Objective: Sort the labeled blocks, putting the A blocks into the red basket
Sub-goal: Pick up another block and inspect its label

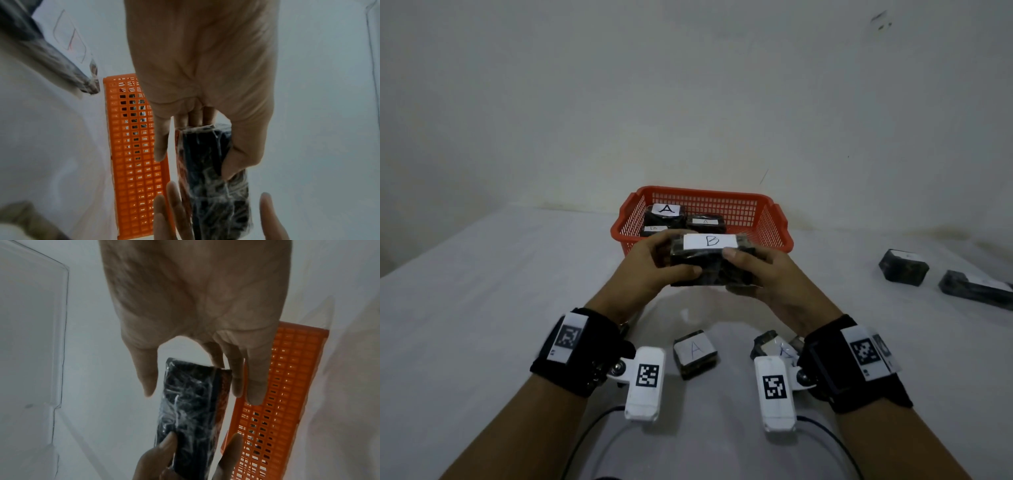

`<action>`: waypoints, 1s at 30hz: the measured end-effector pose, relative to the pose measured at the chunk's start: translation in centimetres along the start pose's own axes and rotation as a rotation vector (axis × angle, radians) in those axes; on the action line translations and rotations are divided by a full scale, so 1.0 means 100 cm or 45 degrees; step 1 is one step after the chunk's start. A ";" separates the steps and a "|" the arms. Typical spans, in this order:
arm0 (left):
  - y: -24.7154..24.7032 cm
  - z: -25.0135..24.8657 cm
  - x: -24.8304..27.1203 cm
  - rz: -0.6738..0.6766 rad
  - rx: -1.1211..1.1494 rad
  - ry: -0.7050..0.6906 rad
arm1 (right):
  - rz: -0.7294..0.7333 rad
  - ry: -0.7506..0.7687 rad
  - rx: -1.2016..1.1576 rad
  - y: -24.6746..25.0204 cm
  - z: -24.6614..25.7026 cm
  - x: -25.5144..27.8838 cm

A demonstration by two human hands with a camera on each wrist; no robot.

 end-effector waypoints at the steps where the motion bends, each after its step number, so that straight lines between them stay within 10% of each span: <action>1: 0.000 -0.001 0.001 -0.001 -0.006 -0.022 | 0.001 -0.038 -0.046 -0.001 -0.001 0.000; 30: -0.010 0.001 0.004 0.006 0.131 0.065 | -0.058 0.147 -0.003 0.010 0.004 0.005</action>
Point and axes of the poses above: each hand's wrist, its own x-axis away from the middle knuckle, its own y-axis out of the back of the hand, z = x × y, the point moved 4 cm from there along -x, towards the middle knuckle, and after that the axes turned 3 degrees about -x, right-handed, at the moved point
